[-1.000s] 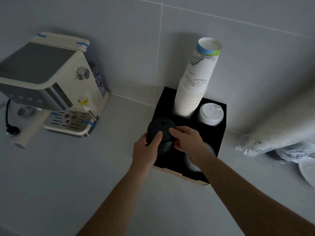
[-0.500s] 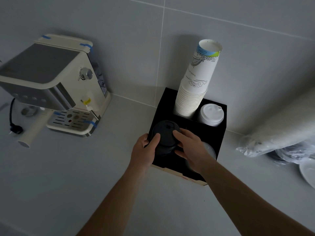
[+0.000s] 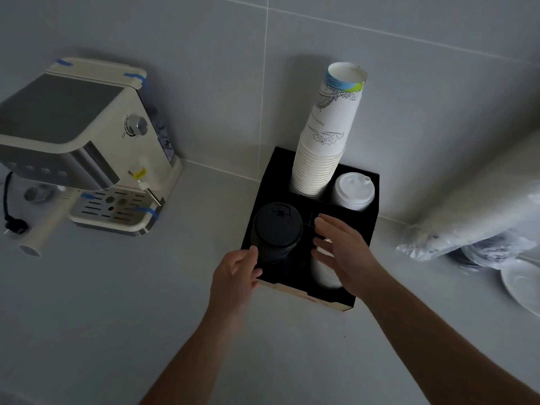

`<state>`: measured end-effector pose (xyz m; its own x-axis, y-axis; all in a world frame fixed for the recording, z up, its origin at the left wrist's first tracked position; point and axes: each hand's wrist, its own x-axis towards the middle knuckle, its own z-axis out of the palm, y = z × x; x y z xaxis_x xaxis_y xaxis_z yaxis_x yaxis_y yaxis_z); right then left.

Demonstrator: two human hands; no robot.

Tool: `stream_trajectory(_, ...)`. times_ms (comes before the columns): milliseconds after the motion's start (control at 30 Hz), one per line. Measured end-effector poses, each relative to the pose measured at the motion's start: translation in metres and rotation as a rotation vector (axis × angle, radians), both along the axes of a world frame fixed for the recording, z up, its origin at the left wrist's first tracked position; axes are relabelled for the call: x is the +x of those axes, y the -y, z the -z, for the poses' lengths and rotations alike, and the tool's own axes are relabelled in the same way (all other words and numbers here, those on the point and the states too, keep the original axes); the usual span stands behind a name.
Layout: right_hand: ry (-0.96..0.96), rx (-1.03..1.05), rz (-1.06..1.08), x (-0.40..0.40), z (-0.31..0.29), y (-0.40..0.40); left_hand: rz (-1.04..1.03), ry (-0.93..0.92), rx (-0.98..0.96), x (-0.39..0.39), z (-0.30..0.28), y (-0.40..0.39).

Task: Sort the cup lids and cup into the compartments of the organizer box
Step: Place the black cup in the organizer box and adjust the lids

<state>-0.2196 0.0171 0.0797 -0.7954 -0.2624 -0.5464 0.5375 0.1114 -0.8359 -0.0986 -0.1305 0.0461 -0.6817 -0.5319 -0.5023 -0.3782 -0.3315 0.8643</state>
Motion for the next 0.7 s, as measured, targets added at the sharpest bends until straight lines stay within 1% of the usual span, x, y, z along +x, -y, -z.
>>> stream_trajectory(67,-0.033,0.007,0.036,-0.001,-0.003,-0.016,0.02,0.017,0.014,0.007,0.002,-0.009)
stream_trajectory(167,-0.126,0.068,0.093,-0.002,-0.002,-0.043,0.106,0.042,0.037,0.011,0.007,-0.027)
stream_trajectory(233,-0.21,0.203,0.102,-0.002,0.004,-0.062,0.182,0.051,0.044,0.008,0.013,-0.04)
stream_trajectory(333,-0.347,0.521,-0.004,0.0,0.017,-0.084,0.281,0.06,0.038,-0.004,0.021,-0.059)
stream_trajectory(400,-0.414,0.664,-0.1,0.004,0.026,-0.091,0.337,0.072,0.047,-0.015,0.022,-0.07)
stream_trajectory(533,-0.544,0.824,-0.199,0.009,0.042,-0.094,0.399,0.092,0.045,-0.041,0.024,-0.09)
stream_trajectory(633,-0.596,0.926,-0.286,0.005,0.054,-0.097,0.403,0.12,-0.009,-0.057,0.029,-0.101)
stream_trajectory(700,-0.615,0.959,-0.345,0.005,0.058,-0.098,0.406,0.146,-0.049,-0.063,0.036,-0.105)
